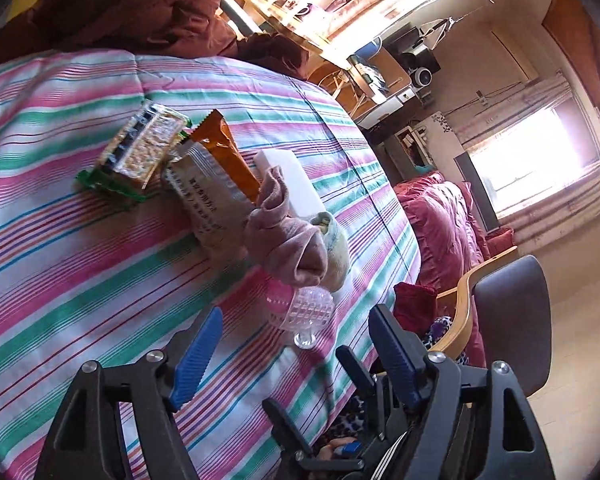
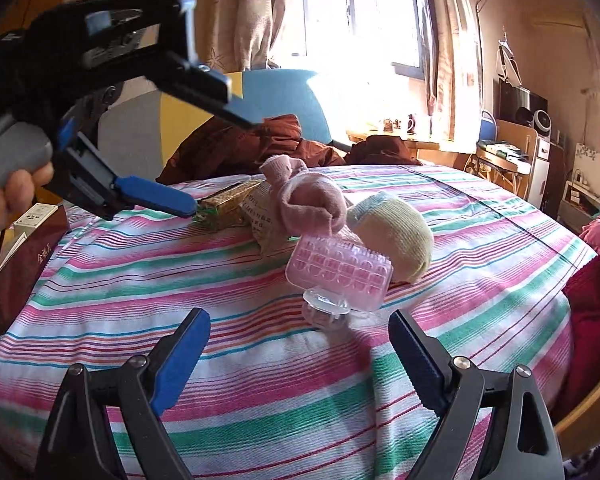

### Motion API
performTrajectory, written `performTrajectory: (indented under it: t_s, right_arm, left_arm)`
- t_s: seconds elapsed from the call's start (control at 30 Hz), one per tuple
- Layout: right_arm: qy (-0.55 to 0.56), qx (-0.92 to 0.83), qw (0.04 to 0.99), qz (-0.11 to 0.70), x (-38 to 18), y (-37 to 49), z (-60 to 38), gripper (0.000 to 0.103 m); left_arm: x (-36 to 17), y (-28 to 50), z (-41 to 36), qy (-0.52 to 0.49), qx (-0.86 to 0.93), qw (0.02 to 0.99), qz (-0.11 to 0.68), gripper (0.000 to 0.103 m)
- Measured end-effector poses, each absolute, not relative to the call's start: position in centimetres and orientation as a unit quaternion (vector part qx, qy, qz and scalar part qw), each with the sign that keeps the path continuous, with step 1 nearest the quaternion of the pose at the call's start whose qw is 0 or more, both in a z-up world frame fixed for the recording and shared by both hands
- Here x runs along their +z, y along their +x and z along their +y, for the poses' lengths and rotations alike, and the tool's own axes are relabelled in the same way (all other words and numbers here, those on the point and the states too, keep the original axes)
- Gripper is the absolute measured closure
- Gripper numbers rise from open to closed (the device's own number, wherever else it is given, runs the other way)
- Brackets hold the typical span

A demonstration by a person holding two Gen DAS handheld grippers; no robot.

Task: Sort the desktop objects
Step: 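Move both open tools back over the cluttered table, then grasp the pink sock with the left tool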

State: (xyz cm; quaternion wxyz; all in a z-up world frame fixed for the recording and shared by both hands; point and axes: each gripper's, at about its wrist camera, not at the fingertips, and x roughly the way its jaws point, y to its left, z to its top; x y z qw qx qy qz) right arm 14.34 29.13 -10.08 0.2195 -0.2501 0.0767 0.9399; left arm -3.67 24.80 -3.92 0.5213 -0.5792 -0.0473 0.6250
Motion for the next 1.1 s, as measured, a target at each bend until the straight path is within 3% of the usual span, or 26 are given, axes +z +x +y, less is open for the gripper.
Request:
performTrajectory:
  t_s: [0.37, 0.47, 0.6, 0.7, 1.1]
  right_arm:
    - [-0.235, 0.939, 0.217, 0.129, -10.9, 14.9, 31.5, 0.009]
    - [-0.242, 0.935, 0.221, 0.133, -11.5, 15.1, 31.9, 0.009]
    - [-0.246, 0.933, 0.227, 0.13, -11.9, 15.1, 32.2, 0.009]
    - [-0.246, 0.933, 0.229, 0.131, -11.9, 15.1, 32.3, 0.009]
    - [-0.244, 0.928, 0.233, 0.156, -10.9, 15.6, 33.5, 0.009]
  left_arm:
    - [-8.5, -5.0, 29.9, -0.651, 0.598, 0.462, -0.075, 0.021]
    - [-9.3, -5.4, 29.9, -0.652, 0.607, 0.446, -0.088, 0.026]
    - [-8.4, -5.4, 29.1, -0.622, 0.627, 0.459, -0.098, 0.043]
    - [-7.3, -5.1, 28.6, -0.596, 0.643, 0.475, -0.082, 0.05]
    - [-7.1, -4.8, 22.3, -0.57, 0.66, 0.479, -0.101, 0.055]
